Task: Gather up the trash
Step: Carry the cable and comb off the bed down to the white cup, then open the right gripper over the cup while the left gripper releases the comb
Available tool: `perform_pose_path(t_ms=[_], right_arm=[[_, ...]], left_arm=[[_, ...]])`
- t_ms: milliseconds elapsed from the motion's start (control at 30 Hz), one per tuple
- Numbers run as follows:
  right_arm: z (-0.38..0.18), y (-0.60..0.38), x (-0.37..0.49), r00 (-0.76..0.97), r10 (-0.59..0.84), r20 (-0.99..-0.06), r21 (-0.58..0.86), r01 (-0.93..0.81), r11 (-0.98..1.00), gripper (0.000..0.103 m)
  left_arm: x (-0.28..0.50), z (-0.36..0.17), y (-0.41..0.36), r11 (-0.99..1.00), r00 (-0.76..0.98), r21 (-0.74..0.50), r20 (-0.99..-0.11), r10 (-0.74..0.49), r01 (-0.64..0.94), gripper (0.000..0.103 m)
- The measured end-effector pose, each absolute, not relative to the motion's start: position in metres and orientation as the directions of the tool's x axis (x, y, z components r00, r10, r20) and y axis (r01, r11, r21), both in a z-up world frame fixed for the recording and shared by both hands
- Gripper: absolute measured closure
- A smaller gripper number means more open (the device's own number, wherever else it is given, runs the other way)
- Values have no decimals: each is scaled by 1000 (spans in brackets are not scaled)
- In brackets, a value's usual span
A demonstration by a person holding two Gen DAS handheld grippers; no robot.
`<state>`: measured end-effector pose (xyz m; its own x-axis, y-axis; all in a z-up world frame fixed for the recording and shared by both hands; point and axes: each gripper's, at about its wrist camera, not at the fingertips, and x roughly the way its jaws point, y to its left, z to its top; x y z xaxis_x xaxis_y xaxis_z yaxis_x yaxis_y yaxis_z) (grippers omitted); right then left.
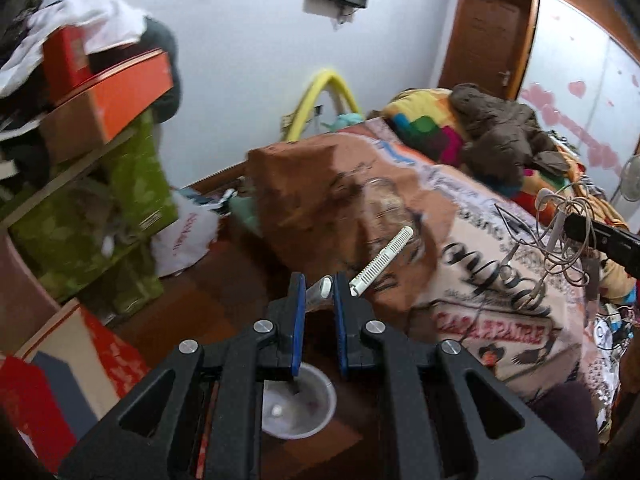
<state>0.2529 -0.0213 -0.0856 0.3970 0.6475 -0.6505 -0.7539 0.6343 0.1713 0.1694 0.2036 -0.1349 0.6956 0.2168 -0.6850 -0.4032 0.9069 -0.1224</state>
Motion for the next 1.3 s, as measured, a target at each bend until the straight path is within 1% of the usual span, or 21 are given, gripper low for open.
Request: perform_pose_path(t_ms=[200, 333, 467, 733, 933, 967, 1000, 1033, 1067, 1100, 1133, 1300], right_arm=[[-107, 13, 236, 315, 646, -696, 187, -788, 586, 96], [-134, 38, 227, 226, 627, -746, 221, -804, 553, 96], [-168, 61, 220, 156, 586, -795, 234, -813, 534, 96], [-240, 100, 219, 44, 469, -882, 246, -806, 538, 96], [-284, 118, 230, -64, 402, -914, 302, -769, 564, 95], [-290, 121, 232, -80, 388, -918, 306, -766, 566, 93], [-293, 123, 233, -89, 378, -922, 306, -765, 567, 88], [-296, 125, 234, -97, 369, -924, 307, -763, 569, 79], [-298, 126, 235, -109, 362, -926, 312, -761, 569, 73], [-299, 126, 236, -112, 360, -926, 314, -759, 570, 65], [-300, 125, 236, -103, 357, -928, 305, -760, 574, 61], [-296, 121, 240, -57, 343, -938, 255, -781, 570, 60]], left_arm=[[137, -158, 232, 876, 655, -126, -715, 244, -465, 90], [119, -183, 247, 848, 621, -141, -742, 250, -510, 90], [108, -219, 260, 812, 574, -177, -789, 221, -557, 90], [100, -289, 281, 751, 474, -203, -865, 163, -629, 90], [111, -339, 289, 709, 401, -208, -909, 116, -674, 90], [113, -345, 290, 704, 394, -207, -912, 112, -680, 90], [117, -352, 291, 696, 383, -207, -918, 106, -688, 90], [121, -357, 292, 691, 382, -213, -919, 98, -691, 90], [125, -361, 292, 687, 380, -217, -920, 93, -694, 90], [129, -365, 291, 685, 378, -220, -922, 88, -695, 90], [133, -368, 290, 685, 378, -223, -922, 82, -693, 90], [152, -379, 284, 699, 372, -228, -926, 58, -678, 90]])
